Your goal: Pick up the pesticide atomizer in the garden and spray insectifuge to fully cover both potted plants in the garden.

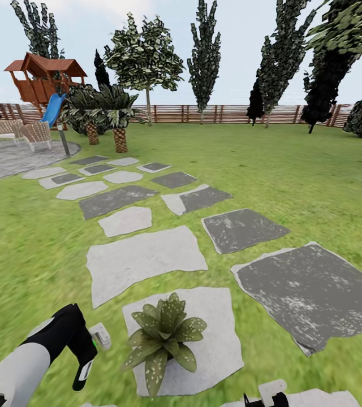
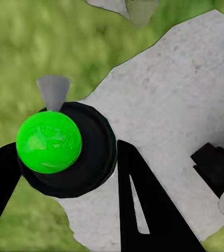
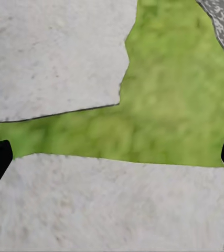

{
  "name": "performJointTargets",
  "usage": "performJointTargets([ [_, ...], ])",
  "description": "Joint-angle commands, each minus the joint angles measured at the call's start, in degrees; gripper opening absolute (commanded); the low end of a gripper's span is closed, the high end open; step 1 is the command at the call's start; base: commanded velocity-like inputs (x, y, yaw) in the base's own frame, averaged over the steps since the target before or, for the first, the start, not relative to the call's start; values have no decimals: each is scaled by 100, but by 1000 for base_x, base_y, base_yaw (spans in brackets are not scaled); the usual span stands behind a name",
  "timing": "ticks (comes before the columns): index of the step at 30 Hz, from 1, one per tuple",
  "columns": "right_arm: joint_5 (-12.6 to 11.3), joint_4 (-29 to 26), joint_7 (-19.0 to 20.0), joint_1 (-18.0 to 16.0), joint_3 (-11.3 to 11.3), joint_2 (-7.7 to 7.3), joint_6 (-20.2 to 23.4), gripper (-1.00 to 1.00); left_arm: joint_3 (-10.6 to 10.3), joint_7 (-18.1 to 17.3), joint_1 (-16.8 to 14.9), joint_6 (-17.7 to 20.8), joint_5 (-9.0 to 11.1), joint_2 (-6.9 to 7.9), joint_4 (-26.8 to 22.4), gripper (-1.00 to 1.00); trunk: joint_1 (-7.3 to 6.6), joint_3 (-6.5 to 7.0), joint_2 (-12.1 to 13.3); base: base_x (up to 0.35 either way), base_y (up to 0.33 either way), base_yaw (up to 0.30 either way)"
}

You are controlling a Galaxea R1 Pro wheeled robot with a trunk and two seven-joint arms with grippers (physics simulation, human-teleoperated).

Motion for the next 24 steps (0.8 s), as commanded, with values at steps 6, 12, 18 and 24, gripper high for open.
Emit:
performJointTargets([
  [6, 43, 5, -63, -4, 45, -2, -3, 100, -34, -12, 35, 43, -1, -113, -12, -100, 1, -6, -2, 41, 29, 0],
  [12, 43, 5, -60, -4, 45, -2, -3, 100, -34, 11, 47, 41, -6, -210, -11, -100, 1, -6, -2, 45, 19, 0],
  [18, 43, 5, -63, -4, 45, -2, -3, 100, -32, 17, 54, 35, -9, -239, -12, -100, 1, -6, -2, 114, 93, 0],
  [24, 43, 8, -62, -4, 45, -2, -3, 100, -23, 28, 57, 11, -1, -233, -12, -100, 1, -6, -2, 4, 3, 0],
])
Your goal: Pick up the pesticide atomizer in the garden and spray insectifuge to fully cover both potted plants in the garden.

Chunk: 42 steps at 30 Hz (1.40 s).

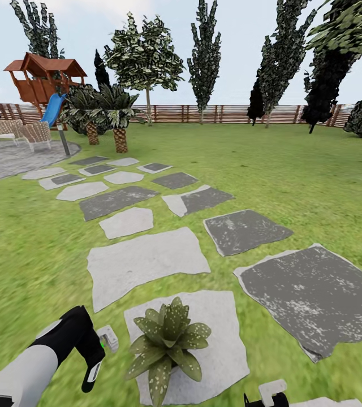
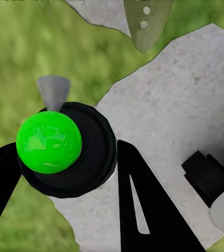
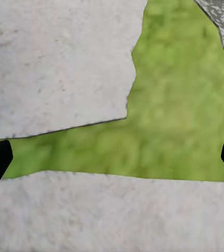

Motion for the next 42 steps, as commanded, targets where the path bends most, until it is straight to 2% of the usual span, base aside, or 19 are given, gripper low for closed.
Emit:
performJointTargets([
  [1, 41, 8, -60, -4, 45, -1, -1, 100, -35, -25, -2, 39, 6, 8, -12, -100, -1, -5, -2, 0, 0, 0],
  [6, 41, 11, -59, -4, 45, -1, -1, 100, -41, -32, -2, -573, -9, 22, 23, -100, -1, -5, -2, 0, 0, 0],
  [8, 41, 11, -60, -4, 45, -1, -1, 100, -39, -49, -2, -646, -4, 11, 15, -100, -1, -5, -2, 0, 0, 0],
  [11, 41, 11, -60, -4, 45, -1, -1, 100, -52, -81, -10, -684, -2, -111, 2, -100, -1, -5, -2, 0, 0, 0],
  [13, 41, 11, -60, -4, 45, -1, 0, 100, -182, -107, -22, -668, -8, -151, 5, -100, -1, -5, -2, 0, 0, 0],
  [14, 41, 11, -60, -4, 45, -1, 1, 100, -561, -469, -54, -647, -18, -157, 4, -100, -1, -5, -2, 0, 0, 0],
  [15, 41, 11, -60, -4, 45, -1, 3, 100, -699, -732, -67, -633, -19, -146, -1, -100, -1, -5, -2, 0, 0, 0],
  [18, 41, 11, -60, -4, 45, -1, 2, 100, -816, -1088, -78, -598, -20, -118, -9, -100, -1, -5, -2, 0, 0, 0],
  [19, 41, 11, -60, -4, 45, -1, 2, 100, -844, -1211, -84, -428, -23, -111, -17, -100, -1, -5, -2, 0, 0, 0],
  [23, 41, 11, -60, -4, 45, -1, 4, 100, -857, -1805, -232, -222, -28, -88, -175, -100, -1, -5, -2, 0, 0, 0],
  [25, 41, 11, -60, -4, 45, -1, 0, 100, -853, -1943, -257, -205, -29, -62, -302, -100, -1, -5, -2, 0, 0, 0],
  [32, 41, 11, -60, -4, 45, -1, -1, 100, -844, -1992, -266, -190, -29, -51, -364, -100, -1, -5, -2, 0, -73, 109],
  [37, 41, 11, -53, -4, 45, -1, -1, 100, -835, -1993, -281, -100, -216, -68, -377, -100, -1, -5, -2, 0, -263, 39],
  [42, 41, 11, -56, -4, 45, -1, -1, 100, -841, -1998, -300, 17, -255, -65, -381, -100, -1, -5, -2, -100, -256, 1],
])
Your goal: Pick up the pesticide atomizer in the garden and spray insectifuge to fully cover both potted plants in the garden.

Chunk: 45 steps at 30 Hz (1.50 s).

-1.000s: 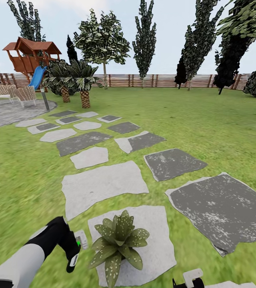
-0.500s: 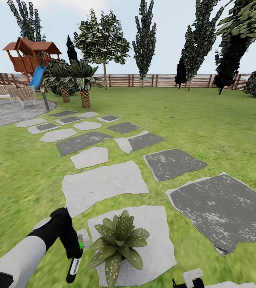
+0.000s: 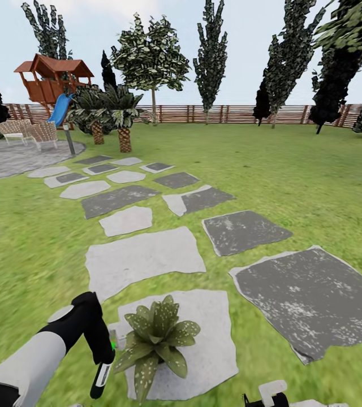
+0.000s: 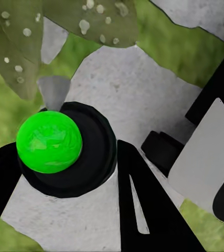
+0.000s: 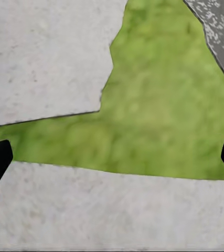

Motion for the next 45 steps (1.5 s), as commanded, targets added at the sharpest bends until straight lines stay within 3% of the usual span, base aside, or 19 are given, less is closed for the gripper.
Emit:
performJointTargets([
  [1, 43, 5, -61, -3, 45, -1, 1, 100, -26, -34, -3, 64, -9, 9, -10, -100, -3, -5, -3, -217, -214, 0],
  [5, 41, -2, -63, -3, 45, -1, 1, 100, -27, -32, 1, 90, -10, 20, -5, -100, -3, -5, -3, -252, -202, 0],
  [10, 43, -2, -62, -3, 49, -1, 1, 100, -26, 3, -3, 439, -10, 19, -3, -100, -3, -11, -3, -148, -109, 103],
  [16, 43, 3, -61, -3, 53, -1, 3, 100, -35, -4, -4, 487, -17, 13, -1, -100, -3, -25, -3, -8, -6, 233],
  [21, 43, 5, -55, -3, 54, -1, 2, 100, -54, -31, -234, 911, -26, -35, 7, -100, -3, -26, -3, 0, 0, 27],
  [25, 43, 5, -55, -3, 52, -1, 1, 100, -247, -43, -433, 1302, 10, -73, 60, -100, -3, -26, -3, 0, 0, 0],
  [30, 43, 5, -60, -3, 54, -1, 1, 100, -614, -63, -411, 1359, 20, -61, 97, -100, -3, -26, -3, 0, 0, 18],
  [31, 43, 5, -61, -3, 54, -1, 1, 100, -747, -187, -416, 1362, 17, -69, 100, -100, -3, -26, -3, 0, 0, 156],
  [32, 43, 5, -58, -3, 54, -1, 1, 100, -954, -605, -443, 1365, -9, -80, 48, -100, -3, -26, -3, 0, 0, 244],
  [33, 43, 5, -59, -3, 54, -1, 1, 100, -1021, -747, -458, 1365, -15, -80, 32, -100, -3, -26, -3, 0, 0, 259],
  [45, 43, 5, -62, -3, 47, -1, 1, 100, -1082, -885, -544, 1379, -19, -82, 8, -100, -3, -26, -3, 109, -71, 57],
])
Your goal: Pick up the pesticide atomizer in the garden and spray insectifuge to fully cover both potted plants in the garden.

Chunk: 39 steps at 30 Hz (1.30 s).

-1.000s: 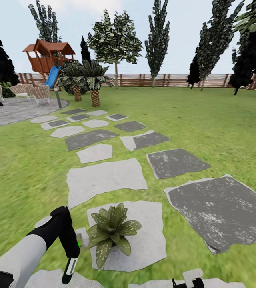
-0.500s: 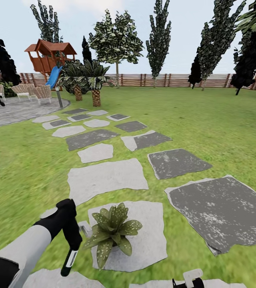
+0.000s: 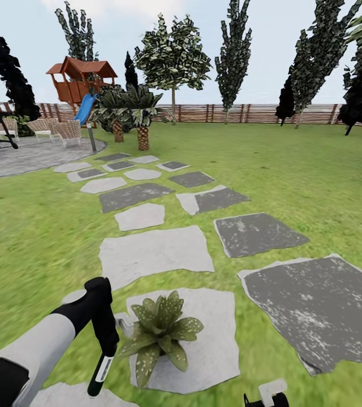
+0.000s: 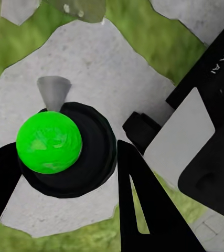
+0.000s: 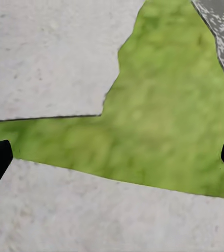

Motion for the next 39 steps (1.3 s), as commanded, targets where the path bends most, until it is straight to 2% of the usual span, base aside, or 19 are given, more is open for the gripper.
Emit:
performJointTargets([
  [1, 42, 5, -60, -4, 44, -1, 0, 100, -24, -44, -5, 62, -26, 4, -11, -100, 1, -6, -2, 238, -165, 0],
  [8, 42, 5, -60, -4, 52, -1, 0, 100, -35, -40, -5, 65, -40, 3, -9, -100, 1, -6, -2, 124, -234, 71],
  [10, 42, 5, -60, -4, 52, -1, 0, 100, -32, -40, -7, 67, -174, 1, -11, -100, 1, -6, -2, -30, -273, 256],
  [12, 42, 5, -58, -4, 52, -1, 0, 100, -21, -78, -8, 100, -460, -9, -11, -100, 1, -6, -2, -96, -201, 215],
  [14, 42, 5, -57, -4, 52, -1, 0, 100, -17, -89, -2, 108, -548, -14, -10, -100, 1, -6, -2, -39, -55, 63],
  [21, 42, 5, -54, -4, 52, -1, 0, 100, -3, 20, 72, 121, -600, -3, -3, -100, 1, -6, -2, -5, -6, 7],
  [23, 42, 5, -53, -4, 52, -1, 0, 100, 21, 308, 78, 345, -643, 0, 2, -100, 1, -6, -2, 0, 0, 57],
  [26, 42, 5, -55, -4, 52, -1, 0, 100, 49, 482, 79, 635, -642, 2, 5, -100, 1, -6, -2, 0, 0, 201],
  [32, 42, 5, -54, -4, 52, -1, 0, 100, 46, 513, 88, 714, -609, 1, 42, -100, 1, -6, -2, 0, -15, 203],
  [39, 42, 5, -55, -4, 52, -1, 0, 100, 41, 536, 88, 716, -615, -15, 75, -100, 1, -6, -2, 0, -255, 19],
])
